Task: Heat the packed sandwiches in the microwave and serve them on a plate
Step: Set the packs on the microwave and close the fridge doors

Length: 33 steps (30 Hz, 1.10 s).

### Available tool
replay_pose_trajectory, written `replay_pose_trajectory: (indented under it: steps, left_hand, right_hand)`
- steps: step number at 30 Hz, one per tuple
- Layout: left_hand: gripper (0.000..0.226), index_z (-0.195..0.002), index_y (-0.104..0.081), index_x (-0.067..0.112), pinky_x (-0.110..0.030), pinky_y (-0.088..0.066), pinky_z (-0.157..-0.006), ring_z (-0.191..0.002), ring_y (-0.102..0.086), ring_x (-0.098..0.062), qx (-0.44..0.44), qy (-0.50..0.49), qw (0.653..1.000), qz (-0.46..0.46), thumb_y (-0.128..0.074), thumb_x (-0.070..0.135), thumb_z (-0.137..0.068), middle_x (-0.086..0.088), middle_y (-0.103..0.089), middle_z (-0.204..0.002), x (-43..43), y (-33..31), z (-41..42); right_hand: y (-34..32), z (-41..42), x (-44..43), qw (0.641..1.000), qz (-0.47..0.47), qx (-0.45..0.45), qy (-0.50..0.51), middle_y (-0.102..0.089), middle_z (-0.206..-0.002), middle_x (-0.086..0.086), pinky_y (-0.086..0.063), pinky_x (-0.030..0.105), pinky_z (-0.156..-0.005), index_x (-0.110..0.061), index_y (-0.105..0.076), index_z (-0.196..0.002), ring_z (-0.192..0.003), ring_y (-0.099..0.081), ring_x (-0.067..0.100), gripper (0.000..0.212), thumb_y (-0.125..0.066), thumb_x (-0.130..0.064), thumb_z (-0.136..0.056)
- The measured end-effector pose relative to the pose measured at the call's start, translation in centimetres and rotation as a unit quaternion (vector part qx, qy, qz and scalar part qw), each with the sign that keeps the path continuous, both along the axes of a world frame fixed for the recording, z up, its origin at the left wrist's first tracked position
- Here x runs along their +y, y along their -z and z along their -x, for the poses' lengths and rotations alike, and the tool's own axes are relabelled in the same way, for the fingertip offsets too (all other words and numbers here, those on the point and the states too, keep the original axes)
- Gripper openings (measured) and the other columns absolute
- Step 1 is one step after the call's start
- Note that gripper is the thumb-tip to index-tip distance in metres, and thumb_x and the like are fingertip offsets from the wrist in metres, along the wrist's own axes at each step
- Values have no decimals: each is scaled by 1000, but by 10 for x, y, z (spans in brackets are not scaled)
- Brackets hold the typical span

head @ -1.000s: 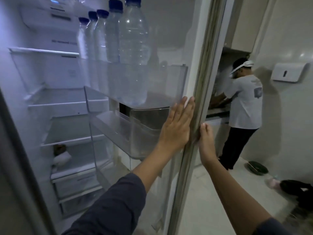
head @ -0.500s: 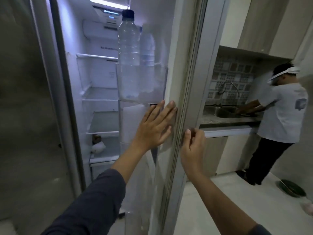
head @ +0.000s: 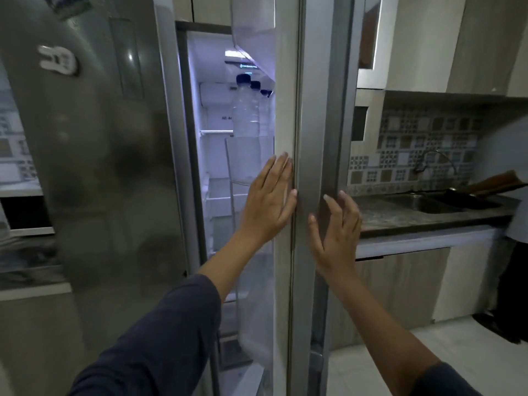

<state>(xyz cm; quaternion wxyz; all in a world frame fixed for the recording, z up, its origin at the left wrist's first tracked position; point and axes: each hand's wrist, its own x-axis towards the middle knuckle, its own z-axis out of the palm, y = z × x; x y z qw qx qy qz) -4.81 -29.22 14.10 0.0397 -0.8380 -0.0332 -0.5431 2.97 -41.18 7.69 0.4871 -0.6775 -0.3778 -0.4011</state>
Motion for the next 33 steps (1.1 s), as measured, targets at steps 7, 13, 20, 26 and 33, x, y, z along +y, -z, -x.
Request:
replay_pose_trajectory:
  steps: [7, 13, 20, 26, 33]
  left_hand:
    - [63, -147, -9, 7, -26, -2, -119, -146, -4, -18, -14, 9, 999, 49, -32, 32, -94, -11, -9, -157, 45, -22, 14]
    - [65, -148, -5, 7, -28, 7, -118, -146, 3, -19, -27, -48, 997, 58, -33, 31, -93, -9, -2, -158, 78, -27, 13]
    - [67, -148, -5, 8, -34, -5, -121, -145, 6, -14, -7, -90, 995, 31, -42, 24, -94, -9, -1, -158, 126, -32, -14]
    - [69, -148, -7, 7, -35, 0, -120, -144, 10, -17, 0, -229, 973, 14, -42, 24, -91, -12, 1, -158, 181, -24, -37]
    - [70, -148, 0, 9, -35, 10, -116, -143, 14, -20, 66, -310, 948, 0, -38, 31, -94, -9, 9, -157, 229, -12, -73]
  right_hand:
    - [-36, 22, 51, 988, -14, 79, -132, -28, -150, 7, -23, 16, -108, -13, -26, -145, -137, -30, 14, 52, -43, -16, -96]
    - [-45, 7, 97, 984, 72, 48, -155, -24, -152, -2, -21, 13, -103, -18, -28, -145, -136, -26, 7, 51, -41, -13, -96]
    - [-55, -34, 165, 978, 111, 5, -175, -21, -154, 0, -25, 30, -112, -21, -27, -145, -140, -22, 17, 66, -57, -13, -87]
    - [-56, -90, 203, 977, 173, 11, -125, -13, -156, 6, -34, 43, -110, -19, -24, -146, -141, -17, 28, 75, -59, -6, -81]
    - [-68, -128, 247, 962, 260, -41, -79, 4, -158, 5, -24, 44, -113, -25, -10, -149, -144, -1, 31, 89, -66, -21, -80]
